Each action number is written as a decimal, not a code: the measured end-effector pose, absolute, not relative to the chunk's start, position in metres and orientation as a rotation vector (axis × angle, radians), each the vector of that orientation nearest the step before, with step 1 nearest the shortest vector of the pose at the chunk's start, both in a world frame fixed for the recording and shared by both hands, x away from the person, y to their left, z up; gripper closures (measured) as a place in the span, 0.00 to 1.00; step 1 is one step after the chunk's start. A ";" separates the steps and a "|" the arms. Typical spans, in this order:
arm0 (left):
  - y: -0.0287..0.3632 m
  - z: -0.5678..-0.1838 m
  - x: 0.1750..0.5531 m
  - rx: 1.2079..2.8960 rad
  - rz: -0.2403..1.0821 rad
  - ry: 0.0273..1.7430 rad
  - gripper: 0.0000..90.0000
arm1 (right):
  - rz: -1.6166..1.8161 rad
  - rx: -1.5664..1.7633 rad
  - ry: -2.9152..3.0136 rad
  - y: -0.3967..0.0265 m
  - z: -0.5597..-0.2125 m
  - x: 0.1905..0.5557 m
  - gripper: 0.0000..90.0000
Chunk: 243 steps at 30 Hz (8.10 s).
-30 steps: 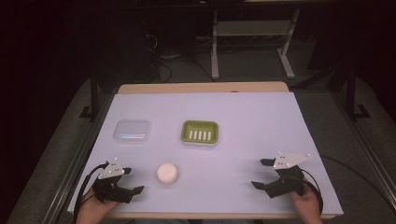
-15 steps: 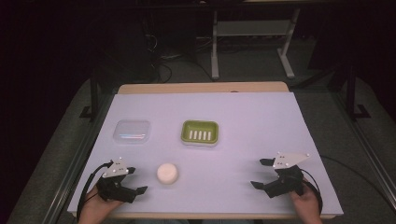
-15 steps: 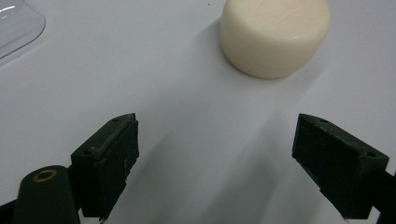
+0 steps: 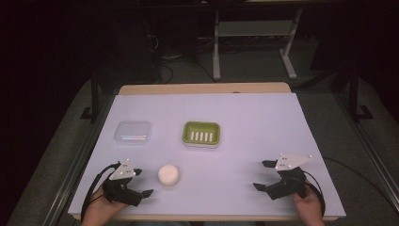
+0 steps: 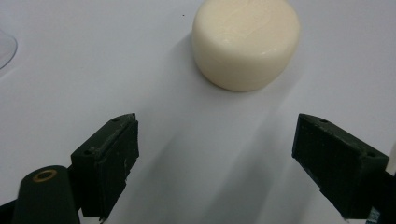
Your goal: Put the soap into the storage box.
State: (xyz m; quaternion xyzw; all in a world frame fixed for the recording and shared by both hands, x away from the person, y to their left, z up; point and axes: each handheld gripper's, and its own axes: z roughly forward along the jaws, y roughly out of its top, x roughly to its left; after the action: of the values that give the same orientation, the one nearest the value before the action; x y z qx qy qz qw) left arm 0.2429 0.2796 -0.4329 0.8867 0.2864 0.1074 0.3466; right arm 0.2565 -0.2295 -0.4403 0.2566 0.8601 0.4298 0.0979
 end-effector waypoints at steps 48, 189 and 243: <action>0.235 -0.411 0.263 2.431 0.233 0.598 0.16 | 1.277 0.782 2.541 -0.233 -0.443 0.256 0.15; 0.181 -0.395 0.310 2.495 0.153 0.534 0.28 | 1.340 0.812 2.491 -0.241 -0.439 0.256 0.15; 0.144 -0.368 0.351 2.500 0.110 0.494 0.28 | 1.382 0.786 2.459 -0.241 -0.432 0.252 0.15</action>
State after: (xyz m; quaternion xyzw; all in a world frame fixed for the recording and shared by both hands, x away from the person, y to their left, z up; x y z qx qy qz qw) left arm 0.3510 0.1440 -0.3679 0.9376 0.1851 0.0412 0.2913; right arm 0.2523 -0.2407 -0.4320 0.2670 0.8350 0.4692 0.1066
